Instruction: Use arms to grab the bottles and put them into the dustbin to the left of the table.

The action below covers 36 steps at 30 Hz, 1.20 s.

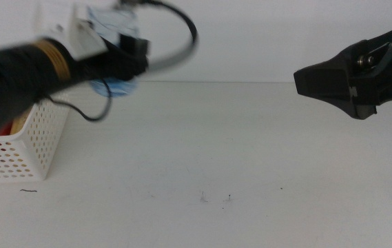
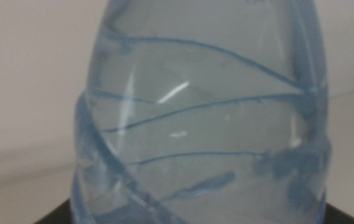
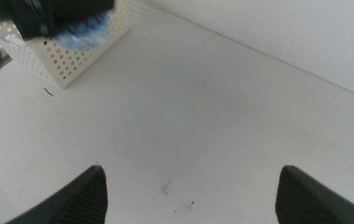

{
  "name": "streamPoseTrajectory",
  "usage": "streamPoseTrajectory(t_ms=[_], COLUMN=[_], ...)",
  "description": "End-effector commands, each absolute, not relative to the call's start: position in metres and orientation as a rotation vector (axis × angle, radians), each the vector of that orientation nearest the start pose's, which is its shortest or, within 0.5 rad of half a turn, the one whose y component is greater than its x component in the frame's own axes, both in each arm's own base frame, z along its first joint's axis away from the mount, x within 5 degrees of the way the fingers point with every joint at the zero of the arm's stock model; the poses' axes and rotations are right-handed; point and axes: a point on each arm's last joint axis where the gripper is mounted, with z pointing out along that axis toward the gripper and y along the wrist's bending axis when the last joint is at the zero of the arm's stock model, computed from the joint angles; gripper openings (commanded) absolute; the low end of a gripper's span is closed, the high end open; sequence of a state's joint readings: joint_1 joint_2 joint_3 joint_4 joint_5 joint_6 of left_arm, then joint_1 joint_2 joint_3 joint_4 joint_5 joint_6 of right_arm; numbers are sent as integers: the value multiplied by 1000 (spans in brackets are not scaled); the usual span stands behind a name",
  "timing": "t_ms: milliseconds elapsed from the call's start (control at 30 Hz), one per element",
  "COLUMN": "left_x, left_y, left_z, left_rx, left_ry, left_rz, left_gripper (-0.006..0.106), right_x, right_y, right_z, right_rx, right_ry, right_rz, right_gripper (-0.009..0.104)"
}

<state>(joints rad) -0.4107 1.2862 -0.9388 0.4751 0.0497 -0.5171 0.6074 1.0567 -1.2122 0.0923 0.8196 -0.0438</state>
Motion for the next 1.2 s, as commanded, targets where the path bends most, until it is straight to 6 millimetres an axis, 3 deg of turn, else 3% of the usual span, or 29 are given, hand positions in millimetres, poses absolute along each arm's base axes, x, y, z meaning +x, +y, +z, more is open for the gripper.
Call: streamPoseTrajectory(t_ms=[0,267,367,467,767,900,933,1167], left_x=[268,283,295,309,367,385,394,417], left_y=[-102,-65,-41,-15,44,64,72,85], left_z=[361,419,432,432,393,363,348,306], left_rx=[221,280,231,226,125,99,81,52], left_ry=[1910,2038,2101,2209,2431,2505,2537,2597], left_rz=[-242,-186,-139,-81,-71,-63,-66,-54], left_gripper=[32,32,32,32,32,32,32,32], right_x=[168,168,168,168,168,168,168,168], right_y=[122,122,122,122,122,122,122,122], right_z=[423,423,423,423,423,423,423,423], right_rx=[-659,-659,-659,-659,-659,-659,-659,-659], right_ry=[2056,2056,2056,2056,2056,2056,2056,2056], right_rz=[423,423,423,423,423,423,423,423], right_gripper=[92,92,92,92,92,92,92,92])
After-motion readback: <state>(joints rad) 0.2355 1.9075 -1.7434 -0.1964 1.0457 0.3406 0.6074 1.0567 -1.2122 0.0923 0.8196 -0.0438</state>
